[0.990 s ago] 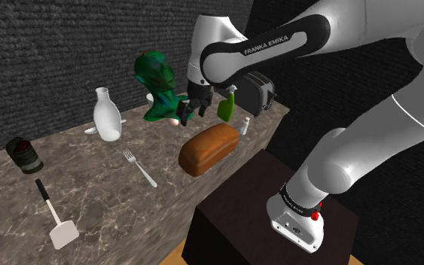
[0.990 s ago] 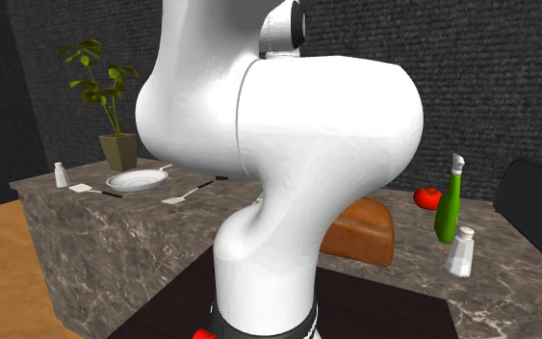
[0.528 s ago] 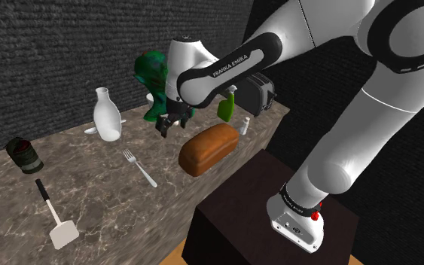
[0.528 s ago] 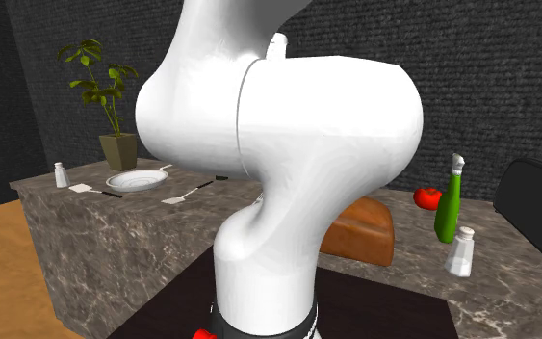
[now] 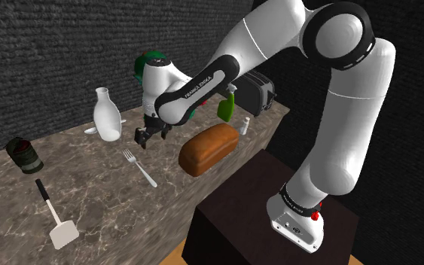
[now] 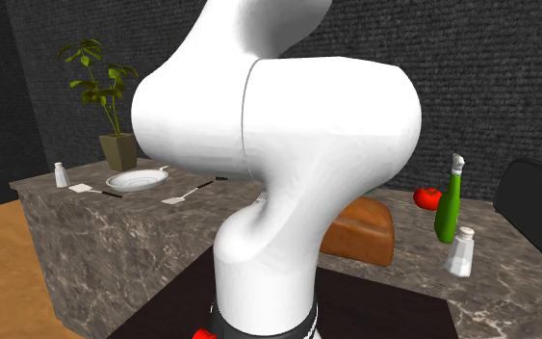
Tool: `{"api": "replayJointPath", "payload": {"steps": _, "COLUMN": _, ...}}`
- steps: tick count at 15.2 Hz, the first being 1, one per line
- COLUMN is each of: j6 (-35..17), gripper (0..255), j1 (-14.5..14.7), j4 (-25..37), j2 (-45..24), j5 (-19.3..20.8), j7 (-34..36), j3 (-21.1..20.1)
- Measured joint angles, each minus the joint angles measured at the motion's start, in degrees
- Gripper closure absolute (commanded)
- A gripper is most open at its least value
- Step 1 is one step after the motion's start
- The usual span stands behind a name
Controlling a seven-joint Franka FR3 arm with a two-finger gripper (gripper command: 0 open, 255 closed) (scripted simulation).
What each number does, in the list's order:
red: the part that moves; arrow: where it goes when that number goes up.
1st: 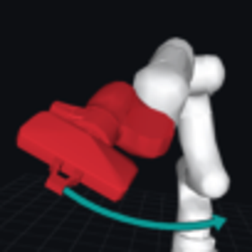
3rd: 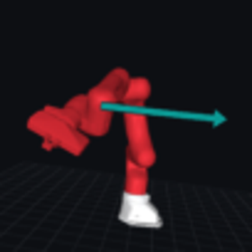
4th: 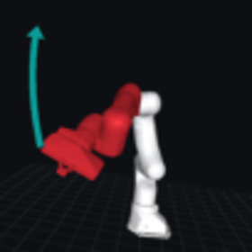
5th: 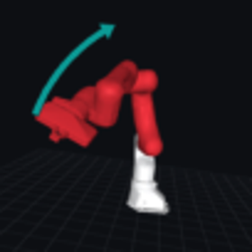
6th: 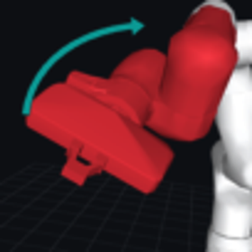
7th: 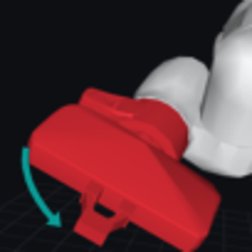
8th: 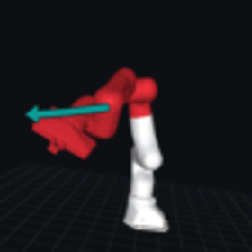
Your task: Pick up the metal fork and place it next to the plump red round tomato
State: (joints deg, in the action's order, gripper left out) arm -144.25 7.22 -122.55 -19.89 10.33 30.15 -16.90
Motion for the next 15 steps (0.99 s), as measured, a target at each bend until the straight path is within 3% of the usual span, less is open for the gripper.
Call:
{"api": "replayJointPath", "payload": {"steps": 9, "j6": -1.2, "gripper": 0, "j1": 7.0, "j4": 18.5, "j2": -19.5, "j5": 5.2, "j7": 6.8, "j3": 3.9}}
{"api": "replayJointPath", "payload": {"steps": 15, "j6": -2.8, "gripper": 0, "j1": 8.0, "j4": 22.1, "j2": -24.5, "j5": 6.0, "j7": 7.3, "j3": 5.0}}
